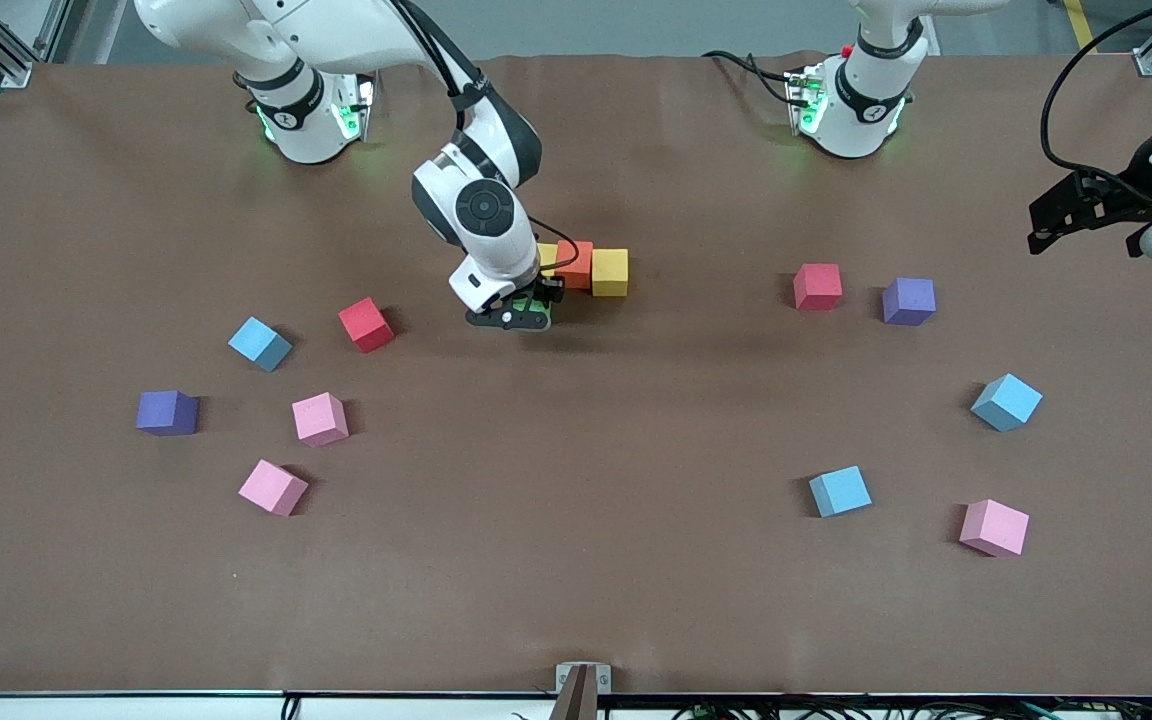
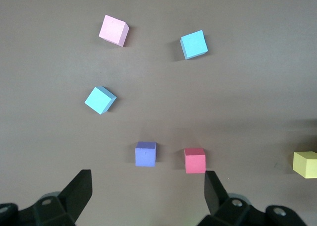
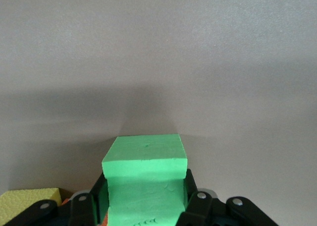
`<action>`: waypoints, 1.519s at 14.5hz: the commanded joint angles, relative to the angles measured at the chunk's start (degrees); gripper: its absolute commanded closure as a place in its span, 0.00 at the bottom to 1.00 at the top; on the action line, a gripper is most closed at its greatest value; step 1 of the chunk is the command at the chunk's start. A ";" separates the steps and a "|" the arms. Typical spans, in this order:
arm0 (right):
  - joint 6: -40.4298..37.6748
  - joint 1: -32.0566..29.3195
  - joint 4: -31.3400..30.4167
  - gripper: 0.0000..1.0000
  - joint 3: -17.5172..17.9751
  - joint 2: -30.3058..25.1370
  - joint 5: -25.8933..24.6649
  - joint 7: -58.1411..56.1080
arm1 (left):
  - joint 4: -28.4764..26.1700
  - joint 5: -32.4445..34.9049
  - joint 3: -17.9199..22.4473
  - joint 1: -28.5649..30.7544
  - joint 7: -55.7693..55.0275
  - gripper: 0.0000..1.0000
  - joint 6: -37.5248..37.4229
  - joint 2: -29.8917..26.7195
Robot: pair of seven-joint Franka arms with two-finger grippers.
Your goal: Arrange 11 blocks into digit 3
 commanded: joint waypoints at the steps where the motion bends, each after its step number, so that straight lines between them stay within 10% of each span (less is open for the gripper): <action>1: 0.87 0.40 -2.31 0.61 -0.20 -1.65 -0.05 1.65 | 0.05 -0.98 0.07 0.34 0.97 0.00 -0.05 -0.32; 18: 1.58 1.55 -1.52 0.59 -0.20 -1.12 0.13 2.53 | 0.31 -0.89 0.16 1.48 0.18 0.00 -5.34 -3.22; 20: 0.71 1.55 -1.52 0.00 -0.20 -1.12 0.13 2.53 | 0.31 -1.07 -0.02 1.22 0.00 0.00 -4.01 -2.43; 22: 0.61 1.55 -1.60 0.00 -0.20 -1.30 0.13 2.36 | 0.31 -1.16 -0.11 1.13 -0.09 0.00 -2.70 -1.73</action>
